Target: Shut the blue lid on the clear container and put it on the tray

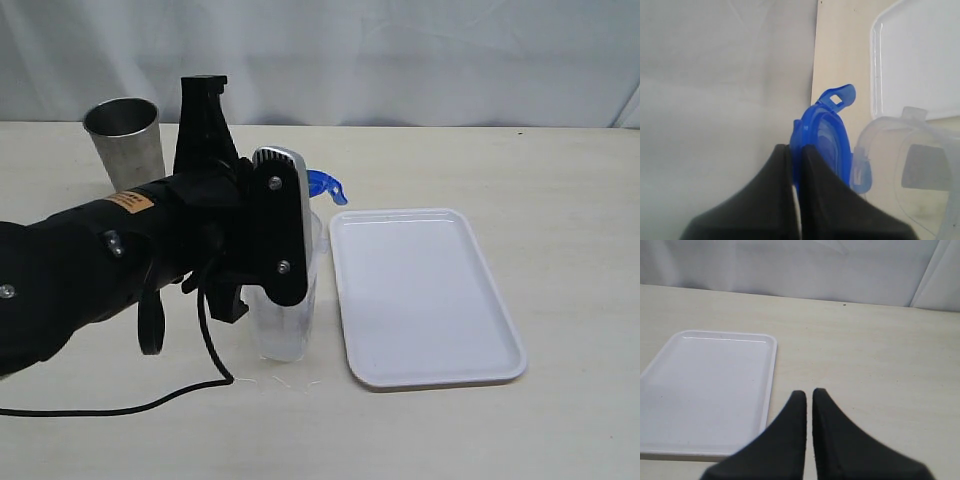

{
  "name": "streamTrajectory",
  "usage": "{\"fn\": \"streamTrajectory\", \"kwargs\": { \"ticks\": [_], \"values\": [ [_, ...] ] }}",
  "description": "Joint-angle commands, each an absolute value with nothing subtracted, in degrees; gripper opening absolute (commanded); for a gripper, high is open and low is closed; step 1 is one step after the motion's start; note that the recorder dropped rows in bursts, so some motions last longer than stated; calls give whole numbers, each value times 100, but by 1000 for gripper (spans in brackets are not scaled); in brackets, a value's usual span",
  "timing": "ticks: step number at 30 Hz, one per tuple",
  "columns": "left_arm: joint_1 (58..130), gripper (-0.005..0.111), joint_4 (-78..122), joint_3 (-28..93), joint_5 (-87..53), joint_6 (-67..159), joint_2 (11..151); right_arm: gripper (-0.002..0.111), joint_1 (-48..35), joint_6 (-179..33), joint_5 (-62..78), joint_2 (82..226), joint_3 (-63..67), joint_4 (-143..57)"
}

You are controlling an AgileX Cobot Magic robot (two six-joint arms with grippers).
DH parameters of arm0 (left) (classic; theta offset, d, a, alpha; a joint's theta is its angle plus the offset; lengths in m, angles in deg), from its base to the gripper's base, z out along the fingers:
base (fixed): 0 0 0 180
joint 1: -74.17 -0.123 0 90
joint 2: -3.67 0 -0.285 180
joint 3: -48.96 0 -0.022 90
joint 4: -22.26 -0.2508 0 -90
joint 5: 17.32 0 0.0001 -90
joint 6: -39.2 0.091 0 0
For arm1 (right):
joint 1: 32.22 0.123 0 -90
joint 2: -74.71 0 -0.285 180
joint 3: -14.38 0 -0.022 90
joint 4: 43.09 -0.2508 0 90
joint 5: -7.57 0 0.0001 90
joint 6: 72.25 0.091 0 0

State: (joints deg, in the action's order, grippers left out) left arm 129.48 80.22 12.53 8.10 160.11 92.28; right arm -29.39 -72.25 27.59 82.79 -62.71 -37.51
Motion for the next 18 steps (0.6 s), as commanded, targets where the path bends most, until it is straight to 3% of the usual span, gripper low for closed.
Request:
{"fn": "streamTrajectory", "kwargs": {
  "ticks": [1,18],
  "values": [
    [13042,0,8142,1240,786,16063,9211,4,-2957,-7225,2741,8249,-6284,-3796],
    [13222,0,8628,1240,825,16199,9211,4,-2957,-7225,2741,8249,-6284,-3796]
  ]
}}
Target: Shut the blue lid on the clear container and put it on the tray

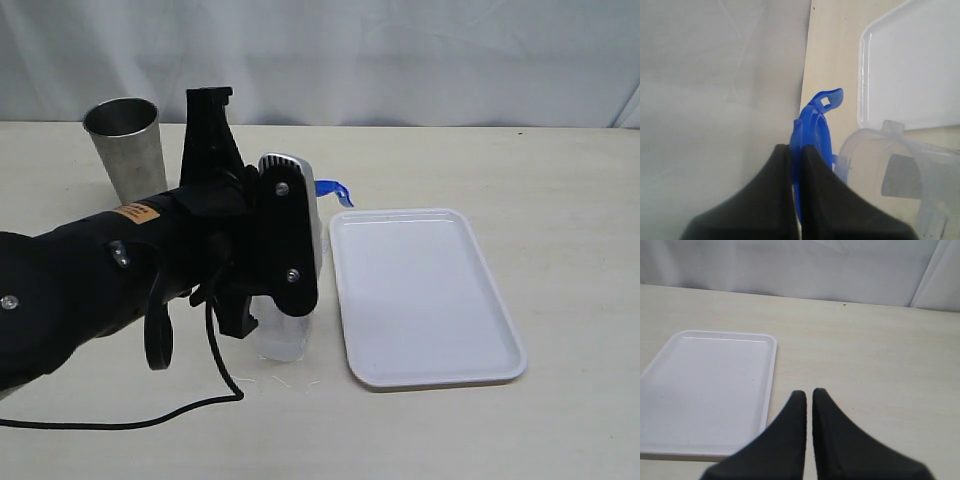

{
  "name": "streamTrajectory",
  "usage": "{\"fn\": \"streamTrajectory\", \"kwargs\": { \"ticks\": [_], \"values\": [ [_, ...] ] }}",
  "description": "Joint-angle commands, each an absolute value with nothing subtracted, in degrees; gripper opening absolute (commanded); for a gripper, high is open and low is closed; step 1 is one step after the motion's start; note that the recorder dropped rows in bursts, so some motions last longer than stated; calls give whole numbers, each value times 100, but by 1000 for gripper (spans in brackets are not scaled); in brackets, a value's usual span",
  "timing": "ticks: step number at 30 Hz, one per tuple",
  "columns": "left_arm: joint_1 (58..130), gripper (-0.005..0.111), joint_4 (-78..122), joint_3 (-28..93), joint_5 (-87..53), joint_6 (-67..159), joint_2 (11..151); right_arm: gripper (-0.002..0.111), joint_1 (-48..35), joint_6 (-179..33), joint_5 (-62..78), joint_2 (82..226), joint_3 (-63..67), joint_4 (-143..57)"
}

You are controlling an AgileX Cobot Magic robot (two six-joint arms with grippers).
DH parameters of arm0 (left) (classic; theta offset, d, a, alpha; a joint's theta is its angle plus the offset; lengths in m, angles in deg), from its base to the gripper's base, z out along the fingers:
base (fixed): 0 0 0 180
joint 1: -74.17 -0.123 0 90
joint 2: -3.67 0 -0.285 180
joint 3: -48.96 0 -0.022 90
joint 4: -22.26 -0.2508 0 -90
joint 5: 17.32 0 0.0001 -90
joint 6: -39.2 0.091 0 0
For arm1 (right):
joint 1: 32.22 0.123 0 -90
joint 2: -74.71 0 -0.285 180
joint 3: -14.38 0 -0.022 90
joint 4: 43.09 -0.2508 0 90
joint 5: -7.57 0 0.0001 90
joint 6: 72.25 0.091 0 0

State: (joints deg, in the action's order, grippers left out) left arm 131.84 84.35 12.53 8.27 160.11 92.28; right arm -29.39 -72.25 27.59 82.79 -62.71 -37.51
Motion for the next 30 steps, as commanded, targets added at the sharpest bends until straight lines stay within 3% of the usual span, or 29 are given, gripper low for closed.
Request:
{"fn": "streamTrajectory", "kwargs": {
  "ticks": [1,30],
  "values": [
    [13222,0,8641,1240,812,16199,9211,4,-2957,-7225,2741,8249,-6284,-3796],
    [13222,0,8726,1240,1303,16199,9108,4,-2957,-7225,2741,8249,-6284,-3796]
  ]
}}
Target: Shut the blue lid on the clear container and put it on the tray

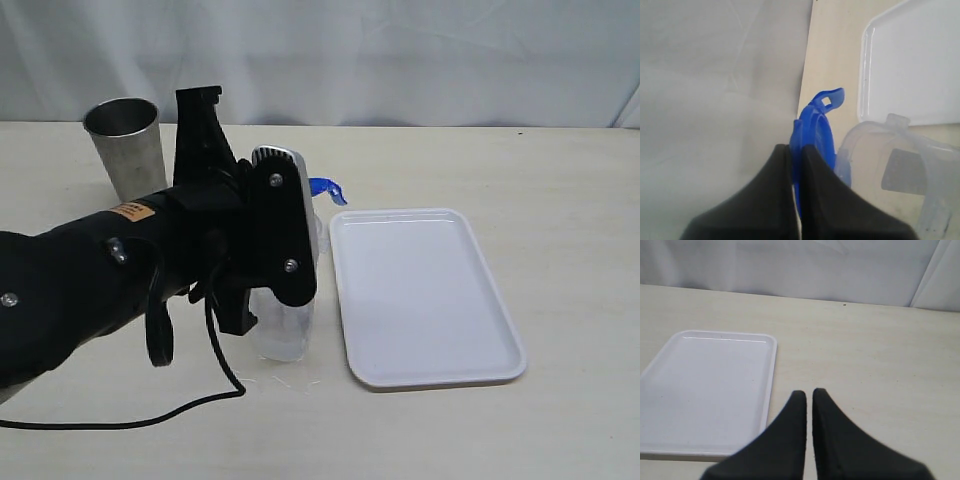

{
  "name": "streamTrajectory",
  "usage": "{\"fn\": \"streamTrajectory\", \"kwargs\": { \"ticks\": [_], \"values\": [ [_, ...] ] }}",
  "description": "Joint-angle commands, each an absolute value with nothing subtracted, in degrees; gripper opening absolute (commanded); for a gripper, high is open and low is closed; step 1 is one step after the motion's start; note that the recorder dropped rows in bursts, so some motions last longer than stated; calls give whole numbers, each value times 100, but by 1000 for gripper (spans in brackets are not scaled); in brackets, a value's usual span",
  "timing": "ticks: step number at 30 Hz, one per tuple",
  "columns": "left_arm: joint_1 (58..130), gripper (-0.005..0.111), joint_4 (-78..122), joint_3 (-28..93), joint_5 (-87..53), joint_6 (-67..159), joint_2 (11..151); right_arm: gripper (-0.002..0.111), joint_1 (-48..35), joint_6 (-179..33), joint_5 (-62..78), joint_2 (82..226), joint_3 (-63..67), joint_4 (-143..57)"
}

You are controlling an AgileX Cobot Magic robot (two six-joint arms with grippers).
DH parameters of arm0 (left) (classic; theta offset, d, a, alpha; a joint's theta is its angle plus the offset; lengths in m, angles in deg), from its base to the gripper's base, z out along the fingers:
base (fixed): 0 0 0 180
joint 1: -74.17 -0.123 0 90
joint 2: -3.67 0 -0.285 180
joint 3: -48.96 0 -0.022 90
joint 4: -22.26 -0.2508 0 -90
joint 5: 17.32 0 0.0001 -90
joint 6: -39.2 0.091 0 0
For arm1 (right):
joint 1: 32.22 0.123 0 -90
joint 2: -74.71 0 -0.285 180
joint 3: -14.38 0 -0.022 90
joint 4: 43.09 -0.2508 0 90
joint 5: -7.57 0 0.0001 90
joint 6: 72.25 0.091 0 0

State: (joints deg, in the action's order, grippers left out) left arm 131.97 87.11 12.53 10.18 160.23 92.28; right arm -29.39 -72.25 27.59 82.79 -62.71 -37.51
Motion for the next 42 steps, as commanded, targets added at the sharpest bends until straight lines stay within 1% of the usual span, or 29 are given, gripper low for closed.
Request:
{"fn": "streamTrajectory", "kwargs": {
  "ticks": [1,15,20,28,34,42],
  "values": [
    [13222,0,8726,1240,1248,16199,9077,4,-2957,-7225,2741,8249,-6284,-3796],
    [13222,0,8789,1240,681,16199,8704,4,-2957,-7225,2741,8249,-6284,-3796],
    [13222,0,8789,1240,169,16199,8704,4,-2957,-7225,2741,8249,-6284,-3796],
    [13222,0,8906,1228,97,16199,8704,4,-2957,-7225,2741,8249,-6284,-3796],
    [13222,0,8693,868,121,16199,8704,4,-2957,-7225,2741,8249,-6284,-3796],
    [13222,0,8610,850,-90,16199,8701,4,-2957,-7225,2741,8249,-6284,-3796]
  ]
}}
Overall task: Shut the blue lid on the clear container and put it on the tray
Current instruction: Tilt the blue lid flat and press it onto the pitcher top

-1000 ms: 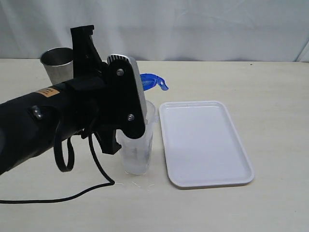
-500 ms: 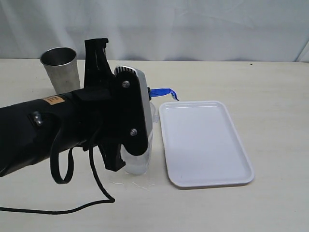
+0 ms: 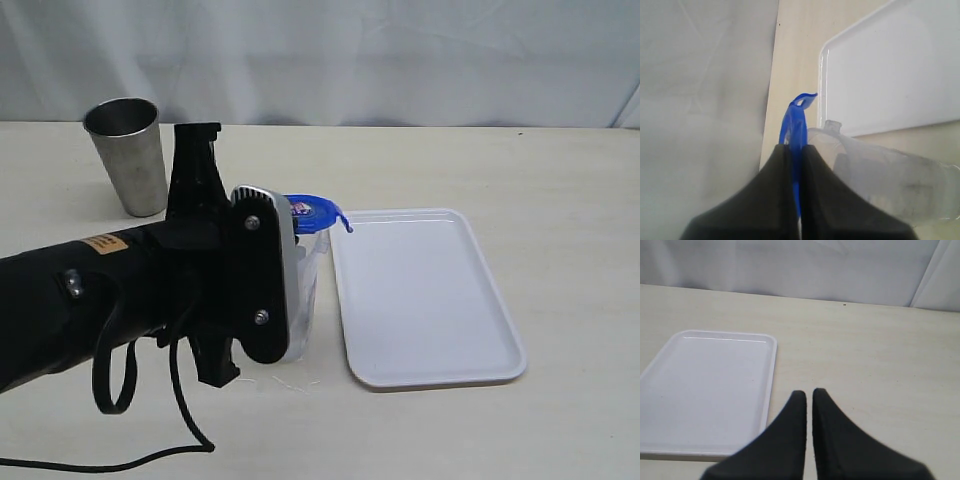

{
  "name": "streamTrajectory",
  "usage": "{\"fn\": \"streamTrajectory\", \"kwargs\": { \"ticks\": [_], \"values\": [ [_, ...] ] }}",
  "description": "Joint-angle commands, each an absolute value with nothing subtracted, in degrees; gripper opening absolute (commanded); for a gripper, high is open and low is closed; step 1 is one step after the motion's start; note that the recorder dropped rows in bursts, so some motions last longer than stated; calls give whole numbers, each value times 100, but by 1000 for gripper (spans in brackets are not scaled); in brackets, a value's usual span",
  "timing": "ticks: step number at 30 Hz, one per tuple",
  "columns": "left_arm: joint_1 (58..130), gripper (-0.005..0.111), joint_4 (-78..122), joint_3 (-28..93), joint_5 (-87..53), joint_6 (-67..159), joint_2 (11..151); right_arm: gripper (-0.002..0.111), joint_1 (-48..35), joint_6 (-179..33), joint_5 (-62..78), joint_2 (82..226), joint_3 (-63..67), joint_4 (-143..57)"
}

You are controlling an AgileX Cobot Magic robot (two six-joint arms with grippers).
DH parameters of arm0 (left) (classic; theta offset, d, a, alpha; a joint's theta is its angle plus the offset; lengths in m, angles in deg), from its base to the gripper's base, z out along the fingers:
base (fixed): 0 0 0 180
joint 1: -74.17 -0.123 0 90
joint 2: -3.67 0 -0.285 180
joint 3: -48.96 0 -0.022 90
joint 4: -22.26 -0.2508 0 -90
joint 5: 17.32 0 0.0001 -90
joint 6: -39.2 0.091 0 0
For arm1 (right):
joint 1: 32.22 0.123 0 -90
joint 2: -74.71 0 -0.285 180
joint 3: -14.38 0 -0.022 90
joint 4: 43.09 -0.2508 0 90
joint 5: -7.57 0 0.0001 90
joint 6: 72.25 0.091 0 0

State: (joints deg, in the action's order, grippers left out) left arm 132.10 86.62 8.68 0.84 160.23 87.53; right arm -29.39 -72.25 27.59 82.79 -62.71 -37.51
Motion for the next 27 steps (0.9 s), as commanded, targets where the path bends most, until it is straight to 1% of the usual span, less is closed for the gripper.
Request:
{"fn": "streamTrajectory", "kwargs": {
  "ticks": [1,10,14,27],
  "values": [
    [13222,0,8610,850,-209,16199,8701,4,-2957,-7225,2741,8249,-6284,-3796],
    [13222,0,8633,840,-320,16199,8701,4,-2957,-7225,2741,8249,-6284,-3796],
    [13222,0,8633,677,-30,16199,8701,4,-2957,-7225,2741,8249,-6284,-3796],
    [13222,0,8701,618,-73,16199,8701,4,-2957,-7225,2741,8249,-6284,-3796]
  ]
}}
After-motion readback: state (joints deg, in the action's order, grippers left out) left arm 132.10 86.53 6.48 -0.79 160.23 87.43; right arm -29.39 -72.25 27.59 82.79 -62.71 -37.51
